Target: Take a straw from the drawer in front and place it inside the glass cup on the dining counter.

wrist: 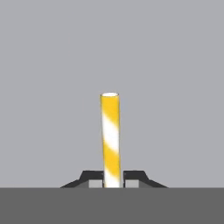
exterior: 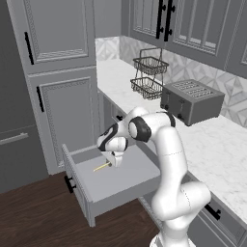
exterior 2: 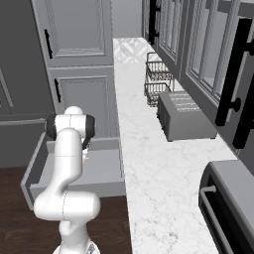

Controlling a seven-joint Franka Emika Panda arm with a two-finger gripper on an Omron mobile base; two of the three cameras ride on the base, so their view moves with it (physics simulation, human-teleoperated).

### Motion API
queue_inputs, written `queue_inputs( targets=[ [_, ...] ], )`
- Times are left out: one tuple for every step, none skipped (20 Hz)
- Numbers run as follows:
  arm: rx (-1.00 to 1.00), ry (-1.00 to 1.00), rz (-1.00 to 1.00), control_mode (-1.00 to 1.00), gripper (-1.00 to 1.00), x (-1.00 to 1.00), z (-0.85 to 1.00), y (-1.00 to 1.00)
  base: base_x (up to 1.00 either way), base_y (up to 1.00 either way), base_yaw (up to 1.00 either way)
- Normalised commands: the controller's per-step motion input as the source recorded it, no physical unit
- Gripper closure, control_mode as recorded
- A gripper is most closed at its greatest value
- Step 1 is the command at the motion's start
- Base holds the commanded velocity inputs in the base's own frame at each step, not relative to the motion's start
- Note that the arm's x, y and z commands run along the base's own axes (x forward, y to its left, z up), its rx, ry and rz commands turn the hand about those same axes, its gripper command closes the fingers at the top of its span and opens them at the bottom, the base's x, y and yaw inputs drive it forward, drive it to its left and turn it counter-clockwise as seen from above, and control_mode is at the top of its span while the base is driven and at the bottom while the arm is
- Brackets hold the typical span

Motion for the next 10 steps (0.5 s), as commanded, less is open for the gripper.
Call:
queue_inputs(
  targets=[
    [0.0, -0.09, 0.0, -1.0, 1.0, -0.36, 0.0, 0.0, 0.0, 0.0, 0.0],
    [0.0, -0.12, 0.0, -1.0, 1.0, -0.41, 0.0, 0.0, 0.0, 0.0, 0.0],
    [0.0, -0.16, 0.0, -1.0, 1.0, -0.5, 0.07, 0.0, 0.0, 0.0, 0.0],
    [0.0, -0.16, 0.0, -1.0, 1.0, -0.53, 0.23, 0.0, 0.0, 0.0, 0.0],
    [0.0, -0.15, 0.0, -1.0, 1.0, -0.56, 0.39, 0.0, 0.0, 0.0, 0.0],
    [0.0, -0.17, 0.0, -1.0, 1.0, -0.57, 0.5, 0.0, 0.0, 0.0, 0.0],
    [0.0, -0.18, 0.0, -1.0, 1.0, -0.59, 0.66, 0.0, 0.0, 0.0, 0.0],
    [0.0, -0.23, 0.0, -1.0, 1.0, -0.55, 0.77, 0.0, 0.0, 0.0, 0.0],
    [0.0, -0.2, 0.0, -1.0, 1.0, -0.48, 0.91, 0.0, 0.0, 0.0, 0.0],
    [0.0, -0.2, 0.0, -1.0, 1.0, -0.49, 0.95, 0.0, 0.0, 0.0, 0.0]
  ],
)
